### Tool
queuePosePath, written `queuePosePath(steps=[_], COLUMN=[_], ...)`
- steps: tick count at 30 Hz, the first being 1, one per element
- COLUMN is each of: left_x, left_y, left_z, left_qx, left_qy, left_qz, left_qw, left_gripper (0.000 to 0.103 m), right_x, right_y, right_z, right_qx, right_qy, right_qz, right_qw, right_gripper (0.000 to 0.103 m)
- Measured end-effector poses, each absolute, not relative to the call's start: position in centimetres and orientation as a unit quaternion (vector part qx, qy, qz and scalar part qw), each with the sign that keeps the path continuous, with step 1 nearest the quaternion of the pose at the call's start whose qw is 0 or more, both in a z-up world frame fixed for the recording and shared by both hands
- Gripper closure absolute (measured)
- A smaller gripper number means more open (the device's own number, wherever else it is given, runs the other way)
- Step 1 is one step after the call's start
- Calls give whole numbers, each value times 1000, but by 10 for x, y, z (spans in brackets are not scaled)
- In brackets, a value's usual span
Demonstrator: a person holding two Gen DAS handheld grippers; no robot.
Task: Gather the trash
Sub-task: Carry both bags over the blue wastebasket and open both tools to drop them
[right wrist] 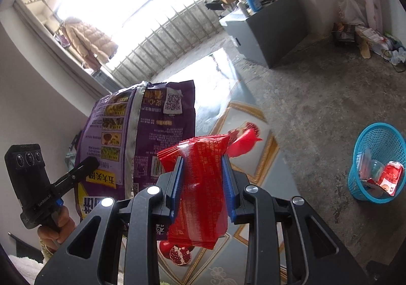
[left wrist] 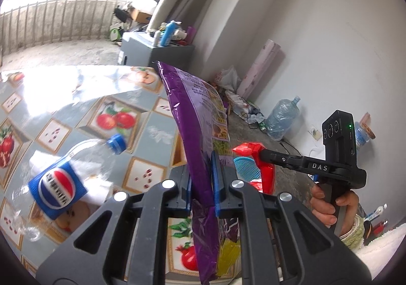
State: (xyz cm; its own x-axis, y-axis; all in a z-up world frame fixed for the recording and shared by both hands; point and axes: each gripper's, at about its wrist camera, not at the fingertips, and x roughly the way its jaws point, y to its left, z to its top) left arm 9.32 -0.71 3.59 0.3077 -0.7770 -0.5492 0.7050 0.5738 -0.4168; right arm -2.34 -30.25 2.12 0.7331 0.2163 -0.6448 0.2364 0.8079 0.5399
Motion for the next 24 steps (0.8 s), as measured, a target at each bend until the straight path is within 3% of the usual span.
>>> queuePosePath(steps=[6, 15, 24], left_x=[91, 84, 53], left_y=[-51, -141, -279], left_z=[46, 63, 46], left_qx=[-23, 26, 152], left_qy=[360, 334, 296], left_qz=[-485, -542, -596], left_qw=[797, 771, 731], left_gripper=[101, 102, 102], right_x=[-52, -111, -154], right_y=[-340, -412, -496], right_z=[27, 20, -50], right_qx=[336, 384, 486], right_qy=[332, 273, 256], right_qz=[-45, -141, -248], right_qw=[880, 871, 798], right_gripper=[75, 74, 74])
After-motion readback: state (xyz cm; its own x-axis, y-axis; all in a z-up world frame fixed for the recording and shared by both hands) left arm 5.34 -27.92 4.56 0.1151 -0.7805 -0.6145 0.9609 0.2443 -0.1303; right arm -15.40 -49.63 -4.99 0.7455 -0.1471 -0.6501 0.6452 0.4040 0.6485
